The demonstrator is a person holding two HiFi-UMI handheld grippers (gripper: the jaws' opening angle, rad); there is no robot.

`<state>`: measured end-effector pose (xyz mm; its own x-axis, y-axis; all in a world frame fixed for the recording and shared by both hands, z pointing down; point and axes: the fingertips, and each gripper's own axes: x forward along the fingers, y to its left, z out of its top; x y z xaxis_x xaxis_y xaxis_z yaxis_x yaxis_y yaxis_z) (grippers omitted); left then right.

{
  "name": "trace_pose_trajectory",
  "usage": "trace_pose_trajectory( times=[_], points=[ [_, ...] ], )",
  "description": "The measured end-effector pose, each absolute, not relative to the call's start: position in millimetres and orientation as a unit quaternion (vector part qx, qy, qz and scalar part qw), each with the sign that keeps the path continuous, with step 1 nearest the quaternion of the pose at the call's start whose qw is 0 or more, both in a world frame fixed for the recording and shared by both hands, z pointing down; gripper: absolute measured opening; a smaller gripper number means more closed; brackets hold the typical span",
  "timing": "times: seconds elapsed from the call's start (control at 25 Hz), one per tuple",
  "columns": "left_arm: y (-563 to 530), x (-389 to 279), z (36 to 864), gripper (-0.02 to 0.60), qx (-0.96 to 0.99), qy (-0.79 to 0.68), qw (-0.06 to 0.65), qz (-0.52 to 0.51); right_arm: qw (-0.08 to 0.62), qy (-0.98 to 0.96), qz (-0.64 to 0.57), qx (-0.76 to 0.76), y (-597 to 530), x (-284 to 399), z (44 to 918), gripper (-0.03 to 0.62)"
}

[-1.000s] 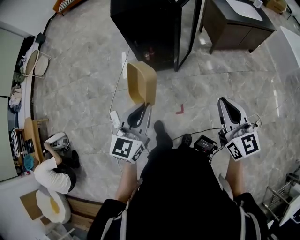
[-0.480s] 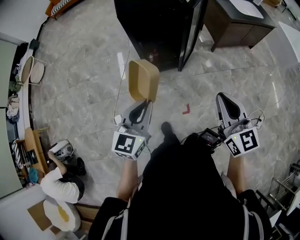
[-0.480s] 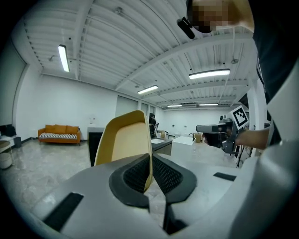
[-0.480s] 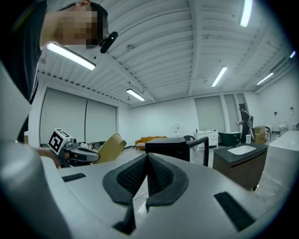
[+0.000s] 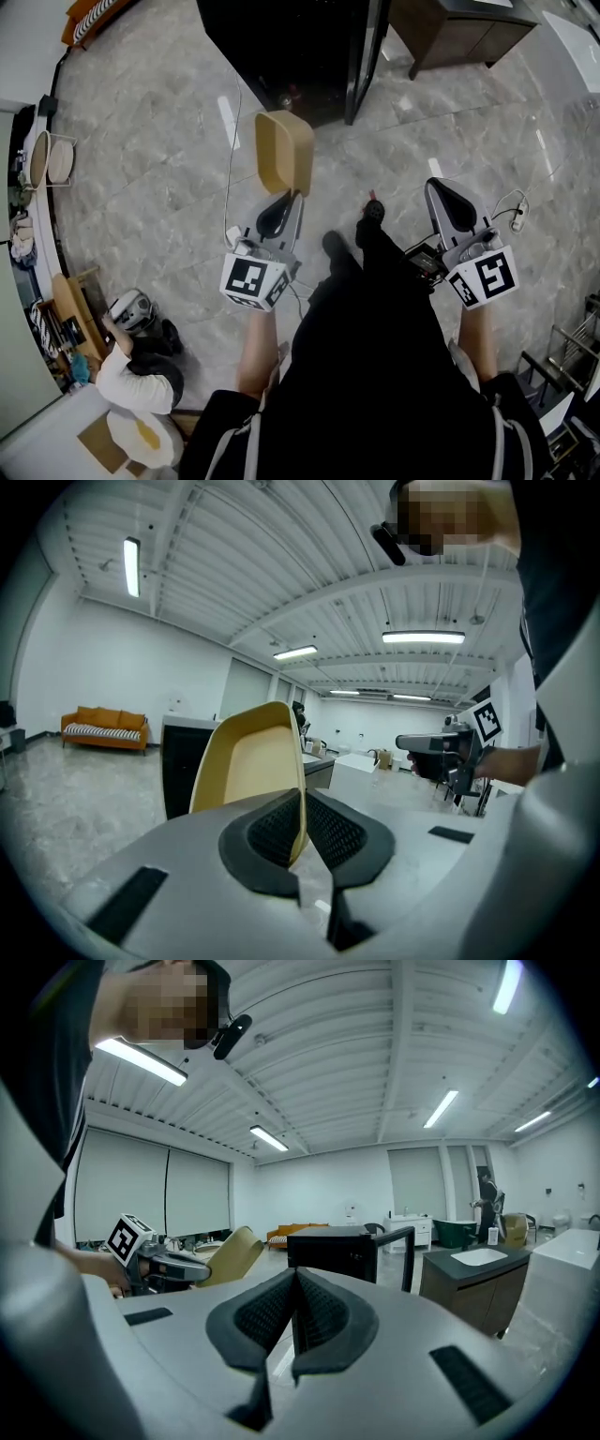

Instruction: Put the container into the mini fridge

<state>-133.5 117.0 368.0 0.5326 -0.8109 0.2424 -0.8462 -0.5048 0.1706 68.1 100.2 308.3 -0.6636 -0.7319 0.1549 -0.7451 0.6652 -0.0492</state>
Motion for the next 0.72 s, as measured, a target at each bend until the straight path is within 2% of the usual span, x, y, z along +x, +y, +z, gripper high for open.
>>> trace_pose_trajectory(
  times=[0.44, 0.72],
  points=[
    [50.8, -104.2, 352.3, 0.043, 0.856, -0.493, 0.117, 0.102, 0.046, -0.919, 0.05, 0.389, 19.9, 95.8, 308.0, 0.018],
    [16.2, -62.0, 352.7, 0.043, 0.851, -0.503, 0.108, 0.11, 0.042, -0.931, 0.047, 0.359, -20.8, 118.4, 313.3, 0.018]
  ],
)
